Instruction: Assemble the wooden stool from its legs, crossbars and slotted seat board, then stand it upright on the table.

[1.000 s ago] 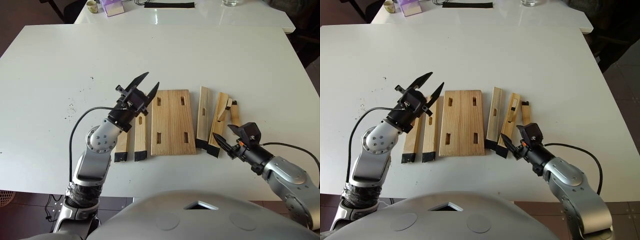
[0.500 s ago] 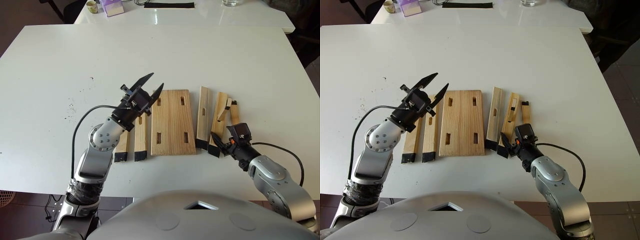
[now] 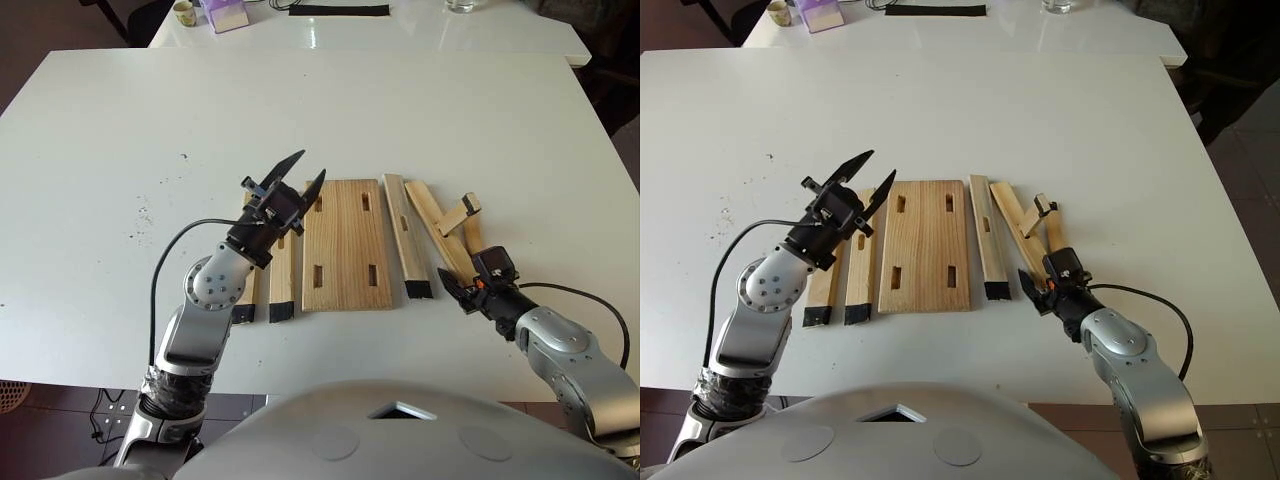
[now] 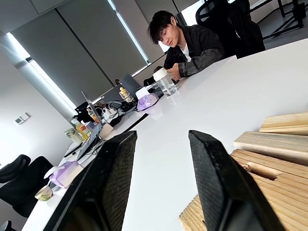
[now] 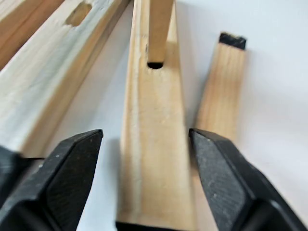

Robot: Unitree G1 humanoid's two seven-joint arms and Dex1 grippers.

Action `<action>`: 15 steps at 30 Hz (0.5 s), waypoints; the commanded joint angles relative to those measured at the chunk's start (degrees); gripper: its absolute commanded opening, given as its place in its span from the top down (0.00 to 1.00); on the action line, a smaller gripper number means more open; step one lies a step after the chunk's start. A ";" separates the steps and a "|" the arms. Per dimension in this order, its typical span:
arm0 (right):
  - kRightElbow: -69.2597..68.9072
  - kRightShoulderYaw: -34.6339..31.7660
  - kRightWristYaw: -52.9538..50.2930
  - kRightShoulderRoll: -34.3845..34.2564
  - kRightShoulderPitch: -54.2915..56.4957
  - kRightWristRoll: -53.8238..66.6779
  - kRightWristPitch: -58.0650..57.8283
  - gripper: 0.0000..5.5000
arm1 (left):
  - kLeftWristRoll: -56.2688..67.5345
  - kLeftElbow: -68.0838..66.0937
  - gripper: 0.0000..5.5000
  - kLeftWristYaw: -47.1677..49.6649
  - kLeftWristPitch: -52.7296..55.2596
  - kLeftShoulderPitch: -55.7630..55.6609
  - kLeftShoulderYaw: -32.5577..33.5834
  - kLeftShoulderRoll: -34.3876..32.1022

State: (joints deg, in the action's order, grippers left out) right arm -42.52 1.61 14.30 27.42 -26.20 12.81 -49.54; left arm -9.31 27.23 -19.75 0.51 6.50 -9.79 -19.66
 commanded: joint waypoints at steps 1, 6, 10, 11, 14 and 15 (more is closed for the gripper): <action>0.64 -0.37 0.89 -0.52 -0.93 0.73 -0.47 0.40 | -1.01 0.79 0.64 0.55 0.75 0.46 -0.45 0.37; 2.65 0.01 0.95 -1.51 -1.02 0.35 1.12 0.47 | -1.23 0.65 0.64 0.33 0.81 0.25 -0.62 0.58; 5.11 0.08 0.06 -2.51 -1.62 -0.80 3.19 0.58 | -1.12 0.30 0.64 0.01 0.76 -0.31 -0.72 0.59; 5.65 0.07 -0.15 -2.67 -1.87 -1.14 3.81 0.60 | -1.09 0.23 0.64 -0.06 0.76 -0.42 -0.73 0.58; 6.94 0.46 -0.63 -2.39 -2.18 -2.88 6.20 0.62 | -0.97 0.07 0.64 -0.14 0.72 -0.50 -0.54 0.44; 7.22 0.68 -0.74 -2.26 -2.08 -3.43 7.10 0.62 | -0.90 -0.07 0.64 -0.15 0.67 -0.54 -0.43 0.37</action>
State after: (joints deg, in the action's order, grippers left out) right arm -37.53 1.95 14.62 24.77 -27.27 11.53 -42.46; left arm -10.26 27.37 -19.69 0.64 6.32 -10.40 -19.12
